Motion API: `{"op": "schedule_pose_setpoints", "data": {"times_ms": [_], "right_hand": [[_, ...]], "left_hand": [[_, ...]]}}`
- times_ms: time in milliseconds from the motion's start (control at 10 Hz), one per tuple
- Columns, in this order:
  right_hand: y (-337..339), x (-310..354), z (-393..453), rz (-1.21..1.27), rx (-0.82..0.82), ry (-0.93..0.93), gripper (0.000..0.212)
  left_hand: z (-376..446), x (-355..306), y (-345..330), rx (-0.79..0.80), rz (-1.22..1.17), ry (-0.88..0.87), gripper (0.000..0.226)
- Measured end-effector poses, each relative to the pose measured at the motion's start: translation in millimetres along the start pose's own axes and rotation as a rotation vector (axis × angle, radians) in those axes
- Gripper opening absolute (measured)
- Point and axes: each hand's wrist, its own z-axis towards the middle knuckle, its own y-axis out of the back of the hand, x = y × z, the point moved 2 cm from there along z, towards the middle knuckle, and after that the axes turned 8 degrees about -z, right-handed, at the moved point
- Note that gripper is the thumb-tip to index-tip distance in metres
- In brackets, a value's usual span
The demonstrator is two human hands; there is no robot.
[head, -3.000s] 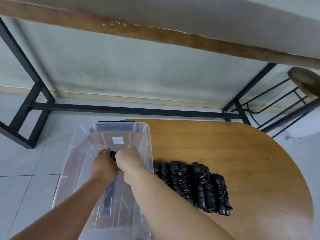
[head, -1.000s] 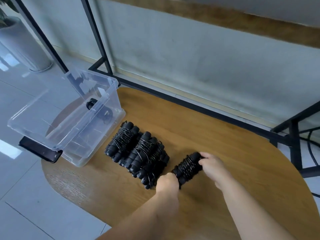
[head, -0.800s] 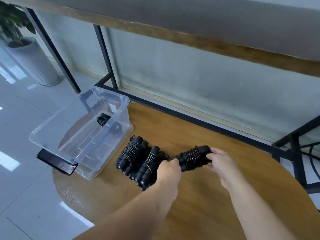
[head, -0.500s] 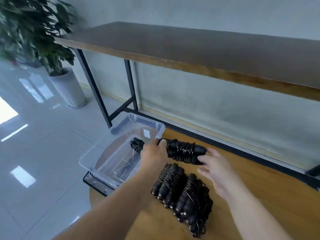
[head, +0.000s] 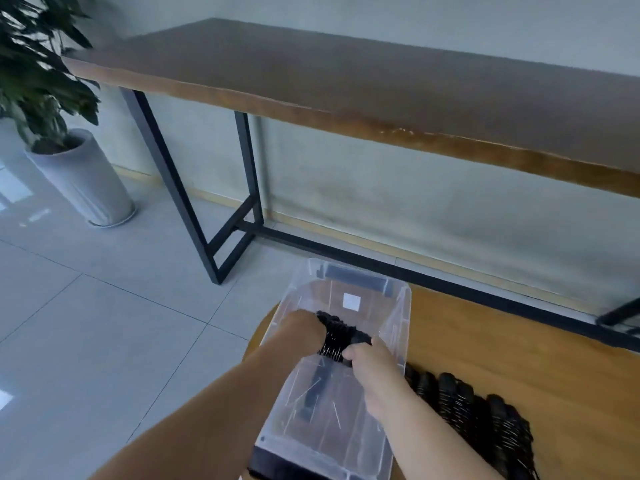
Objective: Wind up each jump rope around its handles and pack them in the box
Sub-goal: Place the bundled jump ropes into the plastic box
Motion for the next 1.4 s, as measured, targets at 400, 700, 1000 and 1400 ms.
{"op": "schedule_pose_setpoints", "data": {"times_ms": [400, 700, 1000, 1400], "right_hand": [[-34, -40, 66, 0.113, -0.162, -0.417, 0.036], [-36, -42, 81, 0.147, -0.179, -0.257, 0.065], [-38, -42, 93, 0.093, -0.178, -0.27, 0.041], [-33, -35, 94, 0.029, -0.172, -0.269, 0.06]], "left_hand": [[82, 18, -71, 0.162, 0.279, 0.113, 0.051], [97, 50, -88, 0.093, -0.006, 0.135, 0.038], [98, 43, -84, 0.076, 0.023, 0.038, 0.043], [81, 41, -82, 0.06, -0.042, -0.067, 0.042]]}}
